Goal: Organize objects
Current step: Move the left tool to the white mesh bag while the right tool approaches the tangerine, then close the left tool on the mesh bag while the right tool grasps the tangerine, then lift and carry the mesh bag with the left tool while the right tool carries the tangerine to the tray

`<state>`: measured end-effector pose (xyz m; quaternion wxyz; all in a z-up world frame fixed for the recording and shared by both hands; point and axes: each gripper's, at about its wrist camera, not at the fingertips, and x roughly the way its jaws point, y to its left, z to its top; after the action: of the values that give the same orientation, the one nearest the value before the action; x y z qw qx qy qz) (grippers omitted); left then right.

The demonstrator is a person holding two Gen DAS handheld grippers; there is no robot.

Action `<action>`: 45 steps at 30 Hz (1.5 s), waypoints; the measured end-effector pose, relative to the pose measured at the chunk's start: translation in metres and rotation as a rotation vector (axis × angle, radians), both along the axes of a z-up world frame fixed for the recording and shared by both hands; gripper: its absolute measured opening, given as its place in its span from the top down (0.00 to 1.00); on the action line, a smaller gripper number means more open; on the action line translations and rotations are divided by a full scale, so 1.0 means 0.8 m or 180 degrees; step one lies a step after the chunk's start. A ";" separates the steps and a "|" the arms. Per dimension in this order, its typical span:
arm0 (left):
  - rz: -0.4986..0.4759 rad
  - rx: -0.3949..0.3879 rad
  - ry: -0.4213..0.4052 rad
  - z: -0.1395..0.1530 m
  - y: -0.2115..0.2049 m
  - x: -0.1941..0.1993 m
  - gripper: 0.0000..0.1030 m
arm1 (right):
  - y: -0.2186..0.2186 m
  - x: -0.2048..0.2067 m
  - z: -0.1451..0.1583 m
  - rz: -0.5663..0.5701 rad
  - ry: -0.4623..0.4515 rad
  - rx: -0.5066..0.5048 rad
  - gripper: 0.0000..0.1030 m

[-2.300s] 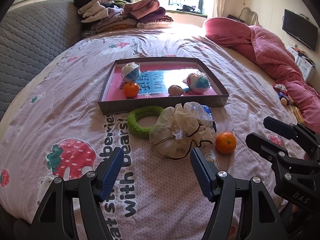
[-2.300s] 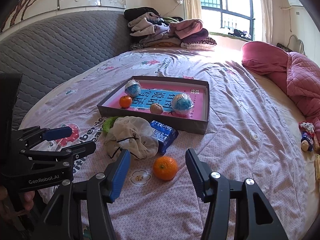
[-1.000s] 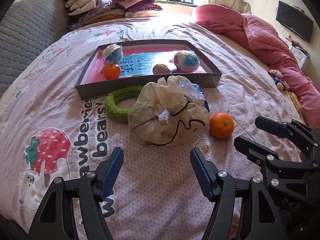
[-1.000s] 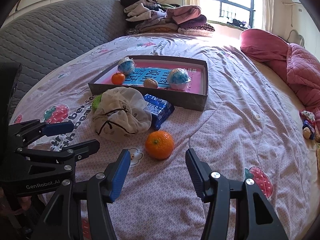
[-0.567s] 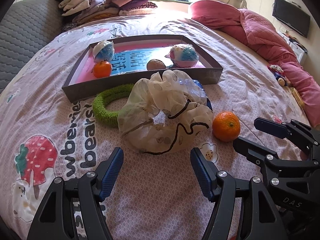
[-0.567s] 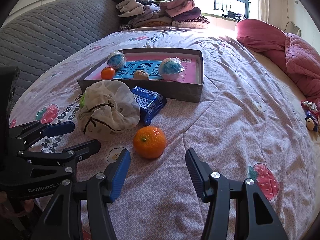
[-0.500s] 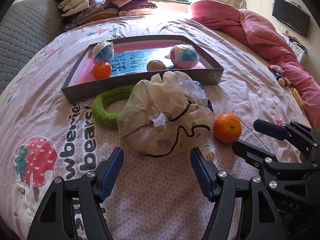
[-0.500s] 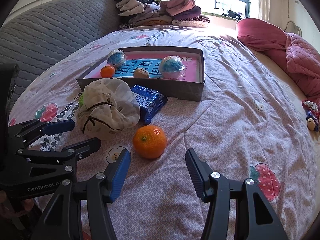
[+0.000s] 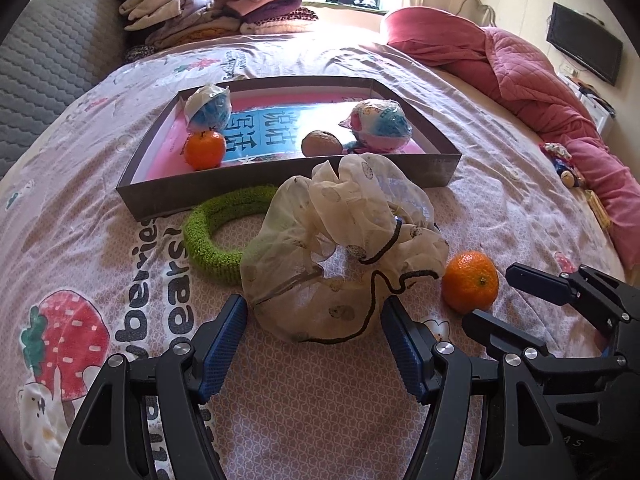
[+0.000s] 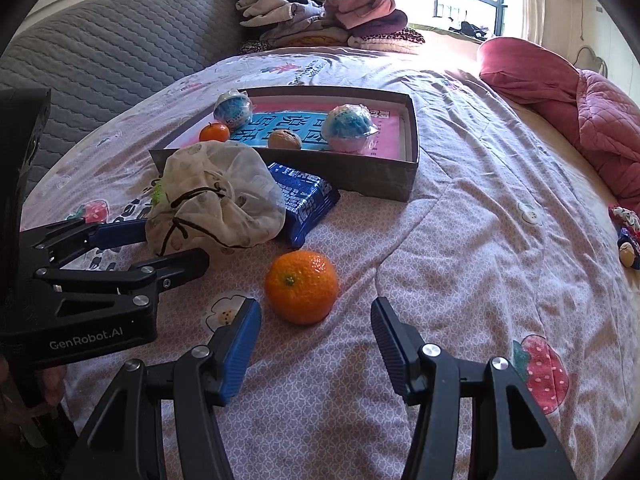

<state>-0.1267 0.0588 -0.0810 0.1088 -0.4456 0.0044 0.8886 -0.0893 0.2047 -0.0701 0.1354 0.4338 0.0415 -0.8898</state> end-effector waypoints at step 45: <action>-0.0138 0.0556 0.0160 0.011 -0.009 -0.009 0.90 | -0.002 -0.009 -0.008 0.0089 0.0093 -0.0369 0.61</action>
<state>-0.1341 0.0516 -0.0719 0.1664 -0.4117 -0.0606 0.8939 -0.0965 0.2031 -0.0764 0.1722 0.4116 -0.0021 -0.8949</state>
